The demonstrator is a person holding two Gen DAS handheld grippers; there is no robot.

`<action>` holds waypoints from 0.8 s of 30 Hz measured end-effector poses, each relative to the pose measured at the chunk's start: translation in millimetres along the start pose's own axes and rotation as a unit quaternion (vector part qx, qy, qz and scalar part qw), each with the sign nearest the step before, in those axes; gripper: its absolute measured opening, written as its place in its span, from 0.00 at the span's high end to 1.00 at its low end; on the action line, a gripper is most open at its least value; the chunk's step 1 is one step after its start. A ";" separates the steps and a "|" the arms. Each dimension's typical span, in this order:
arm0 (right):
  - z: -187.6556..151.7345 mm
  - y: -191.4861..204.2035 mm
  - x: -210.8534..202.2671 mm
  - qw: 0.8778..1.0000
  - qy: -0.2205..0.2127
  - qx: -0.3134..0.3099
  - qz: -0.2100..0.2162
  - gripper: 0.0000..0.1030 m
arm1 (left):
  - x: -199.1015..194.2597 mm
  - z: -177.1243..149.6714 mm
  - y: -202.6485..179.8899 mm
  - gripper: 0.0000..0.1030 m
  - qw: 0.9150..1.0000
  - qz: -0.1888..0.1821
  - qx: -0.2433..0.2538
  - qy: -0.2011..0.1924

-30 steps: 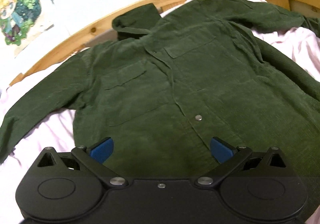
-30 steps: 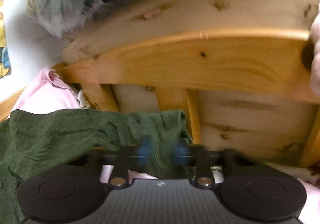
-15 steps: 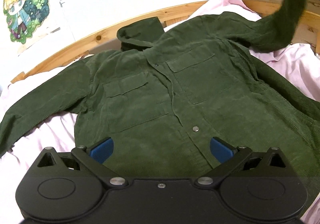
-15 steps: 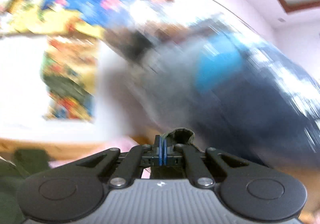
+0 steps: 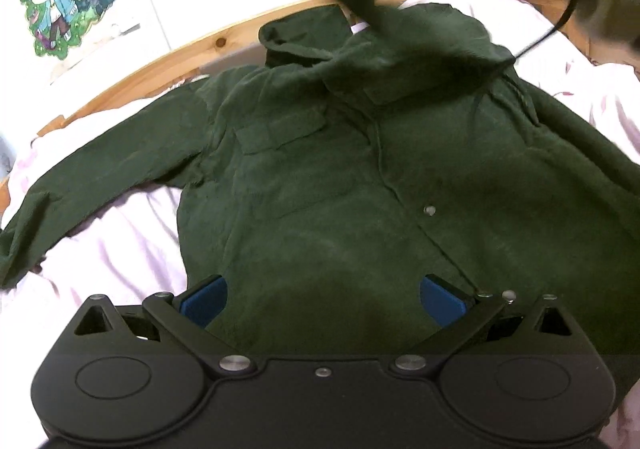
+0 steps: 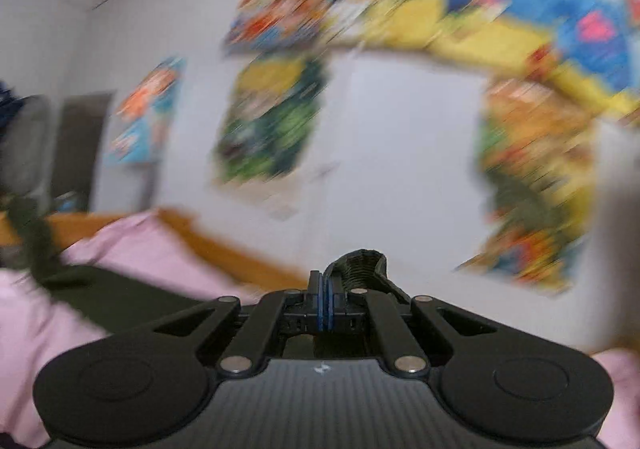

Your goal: Fold large clothes

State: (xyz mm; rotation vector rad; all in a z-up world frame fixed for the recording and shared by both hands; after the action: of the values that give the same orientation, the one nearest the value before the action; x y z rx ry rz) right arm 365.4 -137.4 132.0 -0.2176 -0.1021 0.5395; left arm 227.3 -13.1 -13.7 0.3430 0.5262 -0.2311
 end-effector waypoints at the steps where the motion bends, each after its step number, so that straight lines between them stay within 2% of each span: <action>1: -13.2 10.5 8.9 1.000 0.020 0.006 0.021 0.92 | 0.6 -1.4 1.3 0.01 1.000 -0.001 -0.002 0.003; 2: -25.2 17.7 16.1 0.998 0.039 0.012 0.040 0.74 | 1.8 -2.7 3.3 0.01 1.000 -0.002 -0.006 0.006; 3: -36.4 23.1 21.3 0.997 0.054 0.021 0.057 0.61 | 2.9 -4.0 4.8 0.01 1.000 -0.003 -0.009 0.008; 4: -44.1 26.5 23.6 0.995 0.059 0.028 0.070 0.39 | 4.5 -4.9 7.0 0.01 1.000 -0.004 -0.011 0.011; 5: -53.5 31.4 19.9 0.994 0.060 0.032 0.082 0.28 | 6.4 -5.6 8.9 0.01 1.000 -0.005 -0.013 0.012; 6: -61.4 30.2 17.2 0.993 0.063 0.030 0.093 0.25 | 8.3 -6.0 10.7 0.01 1.000 -0.005 -0.015 0.012; 8: -74.8 17.3 6.4 0.993 0.067 0.020 0.093 0.10 | 12.6 -5.6 15.1 0.01 1.000 -0.007 -0.017 0.010; 11: -94.7 -26.1 -11.1 0.996 0.070 0.013 0.045 0.04 | 22.8 -0.3 23.5 0.01 1.000 -0.004 -0.024 -0.005; 14: -111.4 -93.5 -20.2 0.993 0.089 0.032 -0.068 0.02 | 41.5 9.8 34.8 0.01 0.999 0.008 -0.043 -0.027; 17: -131.8 -167.5 -25.3 0.971 0.118 0.075 -0.193 0.02 | 70.8 21.5 49.5 0.01 0.996 0.029 -0.073 -0.044; 19: -148.0 -215.0 -32.4 0.952 0.131 0.125 -0.247 0.06 | 92.3 30.6 58.2 0.01 0.993 0.038 -0.098 -0.047; 22: -172.7 -262.4 -37.9 0.928 0.139 0.205 -0.277 0.13 | 123.9 41.3 66.7 0.01 0.990 0.051 -0.120 -0.053; 24: -184.8 -277.3 -34.0 0.920 0.145 0.238 -0.274 0.26 | 144.4 44.7 66.6 0.01 0.990 0.064 -0.117 -0.054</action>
State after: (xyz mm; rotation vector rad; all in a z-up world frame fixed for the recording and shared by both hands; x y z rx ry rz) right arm 502.8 -419.7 15.3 0.2096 0.2540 -0.0420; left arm 388.9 12.8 -36.2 0.1347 0.4172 -0.0614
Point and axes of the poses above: each gripper's, at about its wrist camera, not at the fingertips, and x roughly the way its jaws point, y to its left, z to its top, the point moved 3 cm from there along x, roughly the way its jaws point, and after that the axes turned 10 degrees about -y, right-handed, at the moved point
